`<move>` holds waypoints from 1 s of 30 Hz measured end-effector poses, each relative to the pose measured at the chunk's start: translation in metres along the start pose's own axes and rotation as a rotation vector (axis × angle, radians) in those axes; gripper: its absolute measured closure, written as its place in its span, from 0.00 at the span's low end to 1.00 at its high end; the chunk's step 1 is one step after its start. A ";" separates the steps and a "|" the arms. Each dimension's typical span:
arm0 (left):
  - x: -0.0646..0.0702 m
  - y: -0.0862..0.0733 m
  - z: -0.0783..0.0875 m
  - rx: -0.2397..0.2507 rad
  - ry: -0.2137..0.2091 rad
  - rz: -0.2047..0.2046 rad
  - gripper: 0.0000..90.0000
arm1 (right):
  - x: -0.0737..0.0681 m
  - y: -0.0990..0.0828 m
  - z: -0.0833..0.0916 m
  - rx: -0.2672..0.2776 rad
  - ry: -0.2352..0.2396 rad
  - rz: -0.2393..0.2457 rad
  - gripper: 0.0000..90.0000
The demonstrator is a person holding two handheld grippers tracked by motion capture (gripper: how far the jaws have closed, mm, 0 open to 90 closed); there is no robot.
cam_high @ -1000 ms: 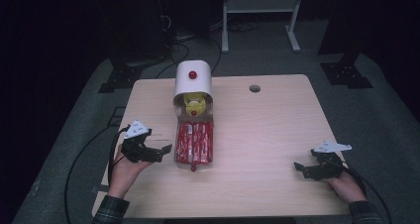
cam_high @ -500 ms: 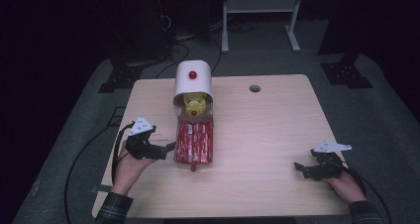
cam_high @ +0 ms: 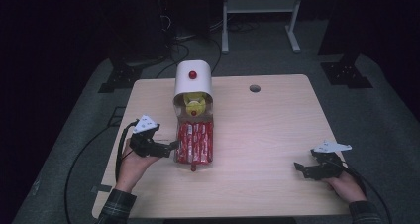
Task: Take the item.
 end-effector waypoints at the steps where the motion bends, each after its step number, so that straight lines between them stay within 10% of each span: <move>1: 0.001 0.001 -0.001 0.001 -0.003 0.000 0.00 | 0.000 0.000 0.000 0.000 0.000 0.000 0.13; 30: 0.015 0.015 -0.022 -0.001 -0.025 -0.005 0.11 | 0.000 0.000 0.000 0.000 0.000 0.000 0.13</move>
Point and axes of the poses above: each handheld gripper's, and its own axes: z roughly backward along the jaws, y roughly out of its top, x roughly to its right, the point moved 6 cm from there along -z, roughly forward along the jaws, and after that the axes turned 4 degrees about -z, right-handed, at the moved point
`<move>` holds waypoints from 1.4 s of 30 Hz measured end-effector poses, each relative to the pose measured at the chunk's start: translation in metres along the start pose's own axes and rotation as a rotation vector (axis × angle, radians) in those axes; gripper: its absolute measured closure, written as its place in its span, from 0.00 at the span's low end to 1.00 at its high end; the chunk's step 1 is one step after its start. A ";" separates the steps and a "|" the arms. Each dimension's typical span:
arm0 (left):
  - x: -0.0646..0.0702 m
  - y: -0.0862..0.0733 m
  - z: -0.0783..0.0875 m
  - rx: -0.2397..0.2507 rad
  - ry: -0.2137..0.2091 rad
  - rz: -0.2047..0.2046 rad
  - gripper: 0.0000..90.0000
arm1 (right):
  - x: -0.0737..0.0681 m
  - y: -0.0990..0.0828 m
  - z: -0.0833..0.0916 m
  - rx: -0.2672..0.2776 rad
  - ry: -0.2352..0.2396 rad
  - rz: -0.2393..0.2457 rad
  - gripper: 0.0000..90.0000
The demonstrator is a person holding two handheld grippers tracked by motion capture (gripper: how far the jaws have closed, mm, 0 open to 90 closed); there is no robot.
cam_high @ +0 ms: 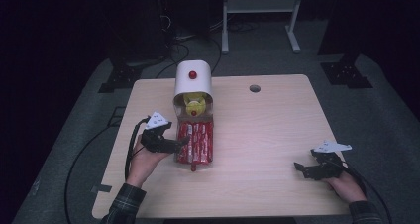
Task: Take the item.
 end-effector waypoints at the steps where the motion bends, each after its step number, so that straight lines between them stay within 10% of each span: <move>1: 0.000 0.000 -0.001 0.002 -0.001 0.000 0.10 | 0.000 0.000 0.000 0.000 0.000 0.000 0.13; 42: 0.025 0.006 -0.043 -0.055 -0.090 0.017 0.44 | 0.000 0.000 0.000 0.001 0.000 0.000 0.13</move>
Point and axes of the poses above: each handheld gripper's, and its own axes: z roughly backward along the jaws, y roughly out of its top, x roughly to its right, the point moved 6 cm from there along -z, roughly forward along the jaws, and after that the axes turned 4 degrees about -z, right-handed, at the moved point
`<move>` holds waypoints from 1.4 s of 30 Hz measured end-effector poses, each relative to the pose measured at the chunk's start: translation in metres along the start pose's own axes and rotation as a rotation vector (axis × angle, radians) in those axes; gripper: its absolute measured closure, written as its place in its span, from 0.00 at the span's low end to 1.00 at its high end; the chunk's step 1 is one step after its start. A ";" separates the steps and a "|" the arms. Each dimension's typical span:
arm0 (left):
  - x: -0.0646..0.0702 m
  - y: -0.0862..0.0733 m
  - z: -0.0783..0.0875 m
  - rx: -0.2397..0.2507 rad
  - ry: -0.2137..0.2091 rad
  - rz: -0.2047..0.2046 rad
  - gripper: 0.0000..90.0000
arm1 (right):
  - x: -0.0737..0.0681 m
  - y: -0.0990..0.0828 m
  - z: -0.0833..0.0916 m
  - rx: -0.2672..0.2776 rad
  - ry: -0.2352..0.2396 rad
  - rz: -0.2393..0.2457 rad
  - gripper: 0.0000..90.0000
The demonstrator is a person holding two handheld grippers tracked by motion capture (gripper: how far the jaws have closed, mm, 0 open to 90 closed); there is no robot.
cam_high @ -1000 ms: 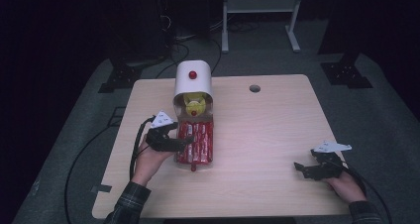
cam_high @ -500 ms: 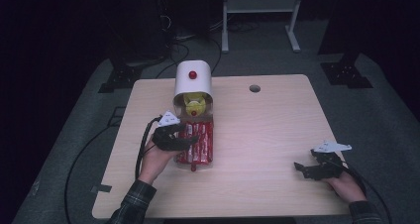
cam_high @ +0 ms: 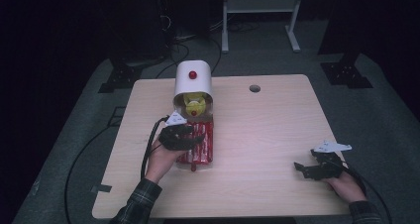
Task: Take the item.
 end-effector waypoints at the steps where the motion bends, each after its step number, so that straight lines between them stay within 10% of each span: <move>1: 0.000 0.000 0.000 -0.004 -0.002 -0.002 0.45 | 0.000 0.000 0.000 0.000 0.000 0.000 0.13; 42: 0.001 -0.011 -0.012 -0.083 0.007 0.028 0.67 | 0.000 0.000 0.000 0.000 0.001 0.001 0.13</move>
Point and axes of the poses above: each handheld gripper's, and its own axes: z roughly backward along the jaws, y roughly out of its top, x roughly to its right, the point moved 6 cm from there along -z, roughly forward along the jaws, and after that the axes turned 4 degrees about -z, right-handed, at the moved point
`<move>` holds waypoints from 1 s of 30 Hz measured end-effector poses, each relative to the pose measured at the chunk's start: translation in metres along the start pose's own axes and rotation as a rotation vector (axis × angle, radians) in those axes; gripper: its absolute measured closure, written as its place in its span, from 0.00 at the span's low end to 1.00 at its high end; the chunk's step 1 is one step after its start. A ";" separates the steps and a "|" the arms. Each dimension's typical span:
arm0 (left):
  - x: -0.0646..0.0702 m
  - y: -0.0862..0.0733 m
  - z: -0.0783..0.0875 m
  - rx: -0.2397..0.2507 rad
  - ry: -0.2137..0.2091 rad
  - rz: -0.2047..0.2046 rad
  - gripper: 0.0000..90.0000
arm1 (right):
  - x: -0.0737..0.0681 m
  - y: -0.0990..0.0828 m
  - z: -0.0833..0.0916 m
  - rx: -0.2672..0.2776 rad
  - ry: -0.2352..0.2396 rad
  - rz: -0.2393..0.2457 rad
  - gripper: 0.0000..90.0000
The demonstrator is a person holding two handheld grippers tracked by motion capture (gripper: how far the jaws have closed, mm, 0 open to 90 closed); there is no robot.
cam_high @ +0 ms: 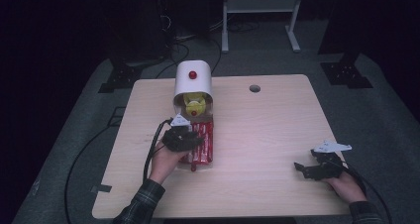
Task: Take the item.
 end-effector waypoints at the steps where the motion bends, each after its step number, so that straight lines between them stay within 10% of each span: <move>1: 0.001 0.000 0.000 -0.004 0.002 0.002 0.66 | 0.000 0.000 0.000 0.000 0.000 0.000 0.13; 30: 0.004 -0.002 0.002 -0.001 0.005 0.001 0.94 | 0.000 0.000 0.000 0.000 0.000 0.000 0.13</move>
Point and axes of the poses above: each handheld gripper's, and its own axes: z roughly backward along the jaws, y roughly out of its top, x roughly to its right, the point moved 6 cm from there along -z, roughly forward along the jaws, and after that the axes turned 4 degrees about -z, right-handed, at the moved point
